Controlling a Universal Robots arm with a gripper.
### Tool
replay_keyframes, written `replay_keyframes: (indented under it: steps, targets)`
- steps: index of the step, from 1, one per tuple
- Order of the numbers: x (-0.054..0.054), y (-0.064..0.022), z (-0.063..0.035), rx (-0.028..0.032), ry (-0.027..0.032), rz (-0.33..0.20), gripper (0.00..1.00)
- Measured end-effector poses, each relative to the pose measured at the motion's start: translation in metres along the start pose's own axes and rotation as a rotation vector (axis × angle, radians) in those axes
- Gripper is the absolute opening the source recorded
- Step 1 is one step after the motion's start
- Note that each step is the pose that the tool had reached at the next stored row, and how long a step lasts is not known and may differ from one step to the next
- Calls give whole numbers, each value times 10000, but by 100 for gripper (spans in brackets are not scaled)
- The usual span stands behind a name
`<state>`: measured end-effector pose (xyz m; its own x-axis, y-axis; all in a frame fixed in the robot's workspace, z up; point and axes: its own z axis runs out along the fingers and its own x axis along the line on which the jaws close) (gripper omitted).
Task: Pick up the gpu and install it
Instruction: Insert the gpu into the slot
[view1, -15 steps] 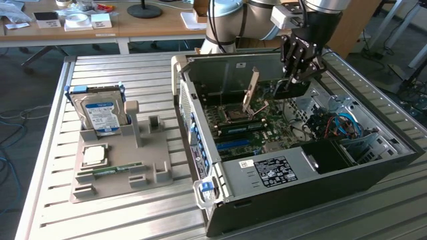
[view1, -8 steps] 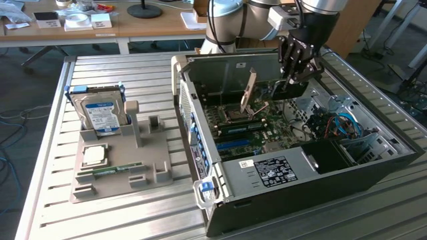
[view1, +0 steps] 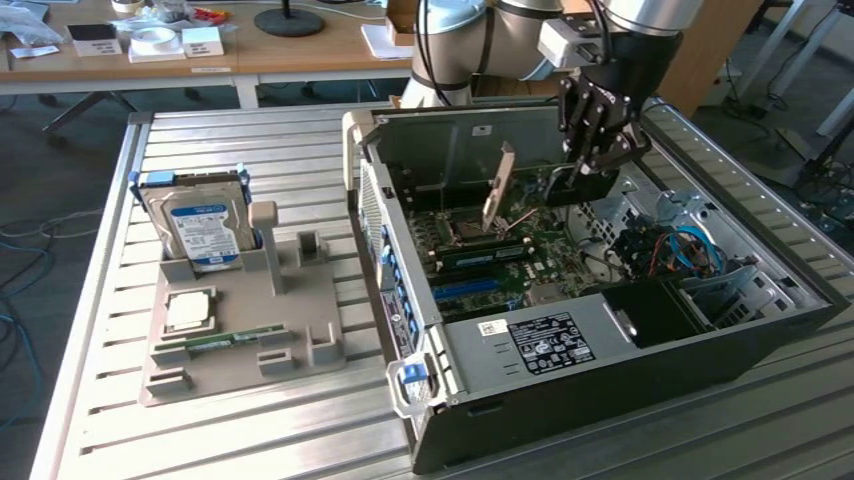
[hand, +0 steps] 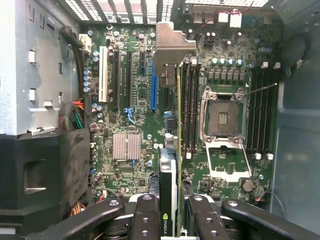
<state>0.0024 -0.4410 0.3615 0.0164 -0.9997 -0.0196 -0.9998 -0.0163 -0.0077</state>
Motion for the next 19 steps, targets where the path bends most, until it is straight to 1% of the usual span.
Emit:
replay_keyframes:
  steps: [6, 9, 12, 17, 19]
  targets:
    - [3, 47, 85, 0, 2, -1, 27]
    - [5, 51, 91, -2, 5, -2, 27]
    - [33, 54, 99, -1, 3, -2, 27]
    - [36, 59, 150, 0, 1, -3, 27]
    - [36, 59, 153, -1, 5, -4, 27]
